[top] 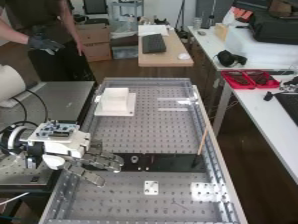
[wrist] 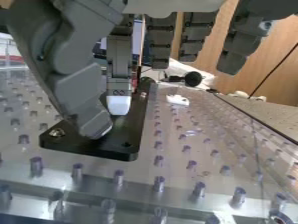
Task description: Grab the smaller nut and place it in the white container
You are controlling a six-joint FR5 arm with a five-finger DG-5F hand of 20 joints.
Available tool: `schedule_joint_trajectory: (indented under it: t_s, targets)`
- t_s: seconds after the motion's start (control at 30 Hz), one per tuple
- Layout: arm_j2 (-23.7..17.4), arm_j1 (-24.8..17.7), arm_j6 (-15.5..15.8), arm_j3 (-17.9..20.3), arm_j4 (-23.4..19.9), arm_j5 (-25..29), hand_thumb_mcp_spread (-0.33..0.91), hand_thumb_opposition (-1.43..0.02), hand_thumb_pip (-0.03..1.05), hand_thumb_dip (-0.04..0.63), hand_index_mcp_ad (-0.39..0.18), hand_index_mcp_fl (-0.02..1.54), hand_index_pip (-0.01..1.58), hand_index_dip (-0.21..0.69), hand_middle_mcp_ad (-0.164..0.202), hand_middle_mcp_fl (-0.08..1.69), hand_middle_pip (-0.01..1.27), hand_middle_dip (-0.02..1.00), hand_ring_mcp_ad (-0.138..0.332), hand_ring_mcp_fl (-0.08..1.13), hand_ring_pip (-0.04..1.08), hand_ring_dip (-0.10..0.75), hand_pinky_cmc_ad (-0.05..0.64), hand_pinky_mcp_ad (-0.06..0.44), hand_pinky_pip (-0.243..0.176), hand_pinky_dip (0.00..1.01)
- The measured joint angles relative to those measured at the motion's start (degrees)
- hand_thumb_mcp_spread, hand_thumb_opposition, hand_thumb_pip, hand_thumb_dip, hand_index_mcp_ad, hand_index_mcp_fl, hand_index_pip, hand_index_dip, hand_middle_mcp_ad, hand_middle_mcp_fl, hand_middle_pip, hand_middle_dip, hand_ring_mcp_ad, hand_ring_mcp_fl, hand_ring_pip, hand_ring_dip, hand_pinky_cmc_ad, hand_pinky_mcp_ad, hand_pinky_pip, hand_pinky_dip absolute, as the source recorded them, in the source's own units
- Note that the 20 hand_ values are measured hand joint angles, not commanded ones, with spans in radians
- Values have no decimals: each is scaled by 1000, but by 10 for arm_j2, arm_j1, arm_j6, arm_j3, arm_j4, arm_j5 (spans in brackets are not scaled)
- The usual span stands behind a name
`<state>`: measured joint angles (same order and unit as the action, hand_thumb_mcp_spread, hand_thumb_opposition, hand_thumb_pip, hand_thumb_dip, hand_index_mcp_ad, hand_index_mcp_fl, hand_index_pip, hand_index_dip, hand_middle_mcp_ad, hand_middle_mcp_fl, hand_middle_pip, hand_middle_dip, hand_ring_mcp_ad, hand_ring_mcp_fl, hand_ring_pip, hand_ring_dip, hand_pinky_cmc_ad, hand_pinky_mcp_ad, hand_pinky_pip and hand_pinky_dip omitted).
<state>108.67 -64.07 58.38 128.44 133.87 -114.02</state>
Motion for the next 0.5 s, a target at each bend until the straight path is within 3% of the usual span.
schedule_joint_trajectory:
  t_s: [0.5]
  targets:
    - [1,0,-5,1,-2,0,405,-846,745,222,-133,26,1552,265,75,58,122,218,96,0,89,99,333,278,-10,180]
